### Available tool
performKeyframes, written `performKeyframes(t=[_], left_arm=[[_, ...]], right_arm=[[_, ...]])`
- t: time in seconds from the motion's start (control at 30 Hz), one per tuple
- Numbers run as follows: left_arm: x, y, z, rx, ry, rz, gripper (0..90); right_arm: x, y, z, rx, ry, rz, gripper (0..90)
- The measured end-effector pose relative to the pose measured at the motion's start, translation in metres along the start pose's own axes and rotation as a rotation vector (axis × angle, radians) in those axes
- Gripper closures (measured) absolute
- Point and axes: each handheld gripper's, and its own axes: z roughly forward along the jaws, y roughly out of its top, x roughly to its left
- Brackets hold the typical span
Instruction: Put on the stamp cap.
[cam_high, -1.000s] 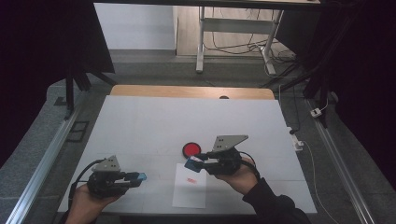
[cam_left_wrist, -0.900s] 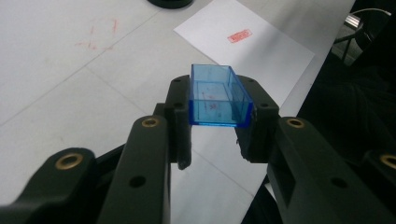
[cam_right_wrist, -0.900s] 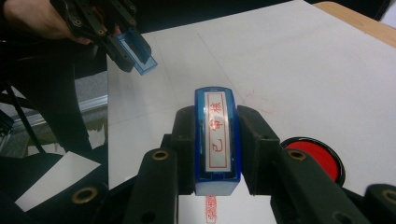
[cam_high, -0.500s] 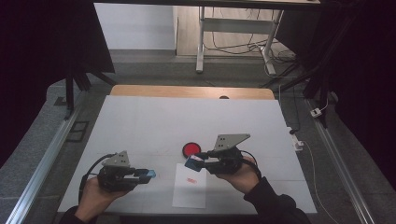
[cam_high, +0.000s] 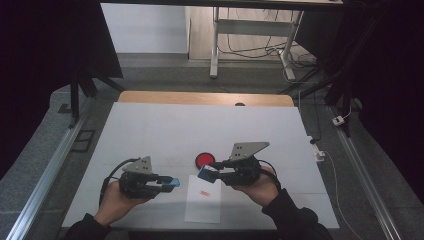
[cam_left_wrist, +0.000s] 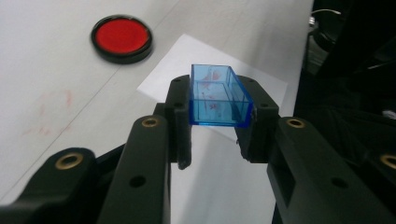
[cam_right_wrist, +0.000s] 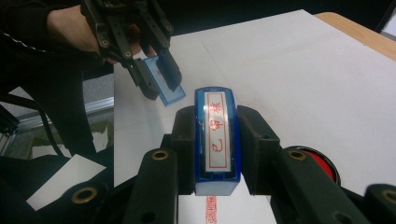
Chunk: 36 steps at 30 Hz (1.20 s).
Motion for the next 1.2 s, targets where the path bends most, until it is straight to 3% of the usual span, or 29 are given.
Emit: performKeyframes(t=[0.63,1.2], left_arm=[[0.014,0.024,0.032,-0.041,-0.150,0.101,68.2],[0.017,0.038,0.053,-0.065,-0.286,0.180,68.4]], right_arm=[[0.001,0.005,-0.004,-0.032,0.021,-0.014,69.9],[0.003,0.006,0.000,-0.054,0.075,-0.029,70.0]])
